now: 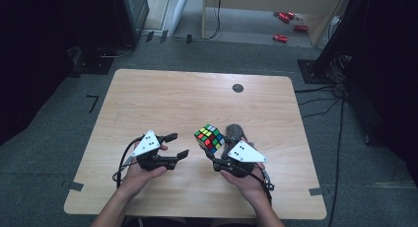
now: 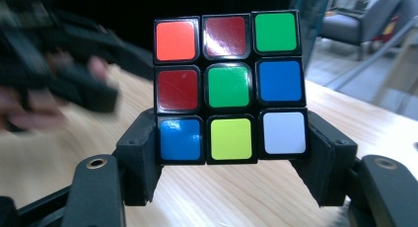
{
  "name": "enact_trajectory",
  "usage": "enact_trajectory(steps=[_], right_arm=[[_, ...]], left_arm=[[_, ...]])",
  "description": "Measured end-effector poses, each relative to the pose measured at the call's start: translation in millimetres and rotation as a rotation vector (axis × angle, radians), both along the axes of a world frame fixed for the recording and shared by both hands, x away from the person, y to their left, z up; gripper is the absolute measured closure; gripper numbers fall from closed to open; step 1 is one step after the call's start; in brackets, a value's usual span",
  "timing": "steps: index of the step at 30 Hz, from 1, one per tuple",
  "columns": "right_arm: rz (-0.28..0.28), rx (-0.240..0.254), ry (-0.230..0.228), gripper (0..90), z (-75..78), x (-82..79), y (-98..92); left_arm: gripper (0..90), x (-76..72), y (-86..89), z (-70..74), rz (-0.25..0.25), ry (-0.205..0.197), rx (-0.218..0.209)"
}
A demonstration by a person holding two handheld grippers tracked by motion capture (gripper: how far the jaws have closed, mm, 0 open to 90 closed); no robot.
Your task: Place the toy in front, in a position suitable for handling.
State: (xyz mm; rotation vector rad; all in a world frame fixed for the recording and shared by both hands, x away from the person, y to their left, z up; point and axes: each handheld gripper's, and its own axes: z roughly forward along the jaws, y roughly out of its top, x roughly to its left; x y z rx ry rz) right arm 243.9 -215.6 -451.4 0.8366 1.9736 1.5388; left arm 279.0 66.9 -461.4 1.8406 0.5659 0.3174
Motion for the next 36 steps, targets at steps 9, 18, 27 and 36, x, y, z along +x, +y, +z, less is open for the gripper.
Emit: enact_trajectory(steps=[9,18,27,36], right_arm=[[0.071,0.076,0.147,34.8,10.0,-3.7,9.1],[0.104,0.087,0.262,34.7,9.5,-3.6,18.7],[0.12,0.119,0.426,34.6,3.8,1.6,23.4],[0.133,0.186,0.488,34.2,2.0,5.0,20.4]], left_arm=[[19.6,-14.6,-14.3,-2.8,-0.037,-0.152,0.077],[16.4,-19.8,-21.1,-11.2,-0.042,-0.299,0.123],[16.8,-27.9,-27.1,-14.7,-0.05,-0.415,0.177],[31.5,-31.8,-27.4,-14.5,-0.059,-0.447,0.179]])
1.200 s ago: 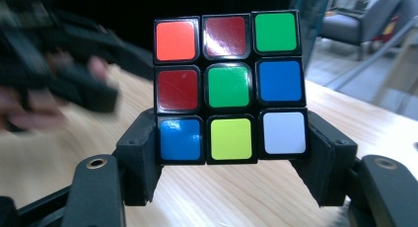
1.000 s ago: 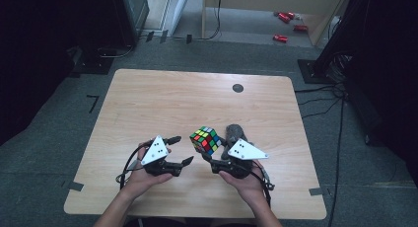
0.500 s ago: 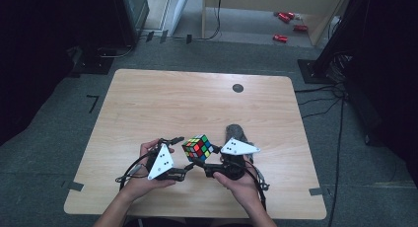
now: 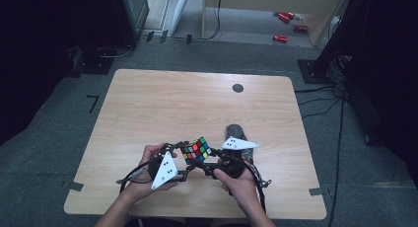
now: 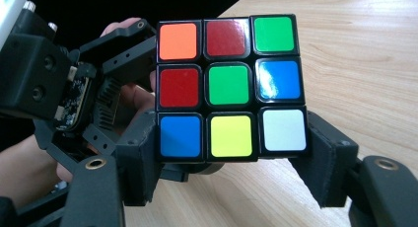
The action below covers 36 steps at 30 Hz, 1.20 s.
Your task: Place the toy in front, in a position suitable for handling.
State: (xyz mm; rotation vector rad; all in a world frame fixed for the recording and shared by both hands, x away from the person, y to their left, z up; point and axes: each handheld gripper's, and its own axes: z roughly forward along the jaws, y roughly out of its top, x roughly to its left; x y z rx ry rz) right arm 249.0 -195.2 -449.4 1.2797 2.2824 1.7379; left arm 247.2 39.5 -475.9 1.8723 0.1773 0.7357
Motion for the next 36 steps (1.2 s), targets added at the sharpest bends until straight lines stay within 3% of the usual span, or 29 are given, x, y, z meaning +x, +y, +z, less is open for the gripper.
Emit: enact_trajectory(steps=[5,12,16,20,22,24,30,33,36], right_arm=[[-0.012,0.036,-0.017,27.7,2.1,0.2,-4.6],[-0.043,0.031,-0.108,21.8,8.4,-1.5,-12.8],[-0.168,-0.026,-0.166,18.2,14.0,1.1,-28.7],[-0.266,-0.142,-0.163,18.0,8.7,8.2,-41.9],[-0.305,-0.209,-0.168,18.1,1.9,12.4,-46.5],[-0.351,-0.237,-0.143,18.3,-7.1,17.1,-52.6],[-0.402,-0.342,-0.094,21.4,-30.7,26.3,-60.9],[-0.419,-0.366,-0.039,31.6,-39.0,28.5,-63.1],[-0.456,-0.398,-0.015,40.5,-46.7,29.7,-65.4]], left_arm=[[34.8,3.6,4.2,0.4,0.04,0.029,-0.013],[34.7,7.7,8.3,0.8,0.053,0.08,-0.039],[34.7,14.2,13.2,-1.3,0.079,0.147,-0.033],[34.8,17.4,16.3,-1.2,0.085,0.198,-0.048],[34.9,18.1,20.2,2.4,0.038,0.276,-0.077],[34.9,19.7,23.3,4.9,0.011,0.329,-0.091],[35.0,22.4,25.4,4.4,0.034,0.362,-0.077],[35.0,22.1,25.7,5.9,0.043,0.361,-0.087],[35.0,22.5,26.1,5.2,0.057,0.368,-0.086]])
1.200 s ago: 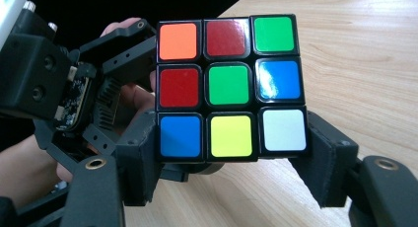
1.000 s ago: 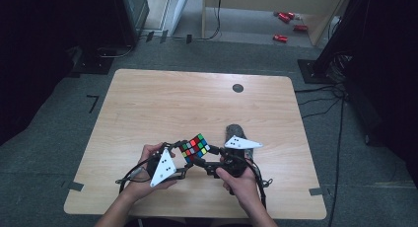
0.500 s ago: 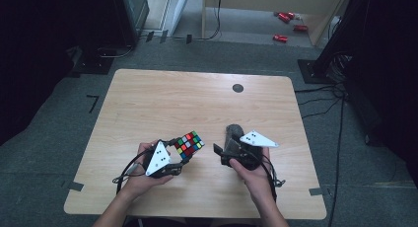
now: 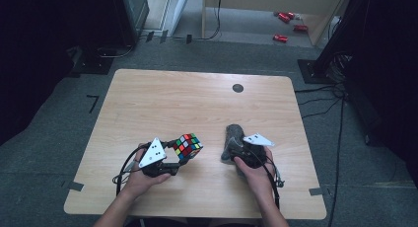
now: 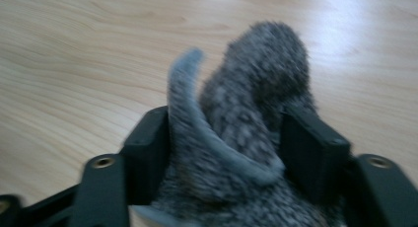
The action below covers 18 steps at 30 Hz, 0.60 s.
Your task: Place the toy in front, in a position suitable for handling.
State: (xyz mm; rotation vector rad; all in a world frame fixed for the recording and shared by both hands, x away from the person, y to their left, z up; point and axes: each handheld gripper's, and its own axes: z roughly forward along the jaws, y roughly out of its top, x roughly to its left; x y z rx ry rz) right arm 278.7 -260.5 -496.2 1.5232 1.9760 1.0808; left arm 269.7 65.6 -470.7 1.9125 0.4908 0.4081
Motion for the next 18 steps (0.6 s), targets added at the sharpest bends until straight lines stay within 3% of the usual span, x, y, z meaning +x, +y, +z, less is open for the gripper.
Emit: enact_trajectory(steps=[3,6,11,14,16,18], right_arm=[[-0.016,-0.02,0.027,43.0,-6.4,2.2,-1.4],[-0.015,-0.039,0.043,47.2,-10.5,2.9,-0.3],[0.029,-0.033,0.05,63.2,-10.9,2.3,1.7],[0.07,0.022,0.035,68.8,-6.5,0.5,-0.5],[0.105,0.094,-0.001,70.2,0.6,-2.8,-1.6],[0.137,0.13,-0.05,70.7,11.2,-7.2,1.1]], left_arm=[[35.0,1.8,0.8,-0.6,0.016,0.019,-0.005],[35.0,4.3,3.0,-0.3,0.034,0.051,-0.048],[34.9,2.3,2.8,0.3,0.02,0.033,-0.041],[34.9,2.6,1.8,-0.1,0.011,0.04,-0.04],[34.9,2.9,1.9,-0.5,0.002,0.046,-0.044],[35.0,2.0,1.8,-0.5,-0.012,0.039,-0.037]])
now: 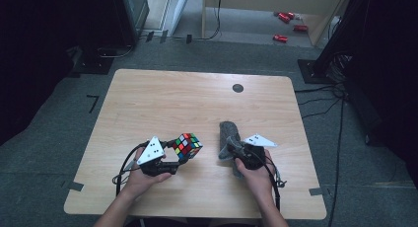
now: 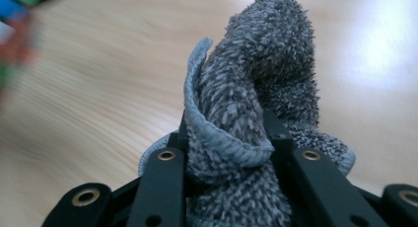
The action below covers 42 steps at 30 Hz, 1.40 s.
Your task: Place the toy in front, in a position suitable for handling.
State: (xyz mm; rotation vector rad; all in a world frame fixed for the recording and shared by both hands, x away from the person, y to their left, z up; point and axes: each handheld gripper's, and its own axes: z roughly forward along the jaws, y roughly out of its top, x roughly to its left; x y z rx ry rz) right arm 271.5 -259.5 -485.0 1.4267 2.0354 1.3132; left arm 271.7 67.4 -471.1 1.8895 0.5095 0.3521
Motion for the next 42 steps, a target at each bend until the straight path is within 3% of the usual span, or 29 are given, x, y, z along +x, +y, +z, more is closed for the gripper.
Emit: enact_trajectory(steps=[4,6,10,13,15,18,20,23,26,28,30,32,34,36,38,40,42], right_arm=[[0.112,0.132,-0.1,70.6,25.7,-12.6,12.4],[0.171,0.172,-0.148,70.6,37.0,-20.0,21.7],[0.265,0.222,-0.202,70.4,53.6,-33.9,37.7],[0.29,0.261,-0.195,70.3,55.3,-36.5,43.5],[0.274,0.253,-0.163,70.3,50.4,-34.5,45.1],[0.238,0.31,-0.102,70.2,38.3,-26.8,39.4],[0.196,0.261,-0.056,70.2,32.1,-22.1,36.8],[0.197,0.299,-0.032,69.9,28.7,-20.7,34.7],[0.258,0.334,-0.06,69.3,36.7,-25.1,39.7],[0.282,0.335,-0.088,69.1,43.5,-29.2,44.2],[0.267,0.319,-0.102,68.5,45.2,-29.9,45.2],[0.242,0.318,-0.083,68.5,40.3,-26.6,42.0],[0.2,0.27,-0.057,68.5,32.1,-22.9,39.0],[0.198,0.298,-0.02,68.5,26.9,-20.0,36.3],[0.211,0.29,-0.032,68.4,30.4,-21.8,38.0],[0.249,0.315,-0.062,68.3,38.1,-25.8,41.2],[0.259,0.301,-0.09,68.1,44.1,-29.3,44.2]], left_arm=[[35.0,-3.4,-4.3,-0.8,-0.015,-0.031,0.029],[35.0,-5.3,-7.9,-1.9,-0.022,-0.048,0.052],[35.0,-9.3,-13.6,-3.8,-0.051,-0.075,0.075],[35.0,-12.7,-16.7,-3.2,-0.07,-0.096,0.066],[35.0,-15.2,-16.9,-0.1,-0.083,-0.108,0.051],[35.0,-16.1,-14.2,3.4,-0.083,-0.116,0.028],[35.0,-15.3,-11.6,5.0,-0.081,-0.11,0.009],[35.0,-14.3,-12.3,3.1,-0.074,-0.109,0.025],[35.0,-15.3,-16.8,-0.4,-0.076,-0.116,0.059],[35.1,-16.7,-18.5,-0.3,-0.082,-0.121,0.059],[35.1,-17.3,-17.8,1.6,-0.082,-0.123,0.044],[35.1,-17.2,-15.5,3.5,-0.085,-0.119,0.024],[35.1,-16.5,-13.6,4.8,-0.078,-0.116,0.02],[35.0,-15.9,-13.3,4.2,-0.076,-0.111,0.022],[35.1,-15.5,-15.4,2.4,-0.073,-0.11,0.04],[35.0,-15.8,-18.0,0.2,-0.076,-0.109,0.058],[35.1,-17.0,-19.4,0.3,-0.082,-0.114,0.056]])
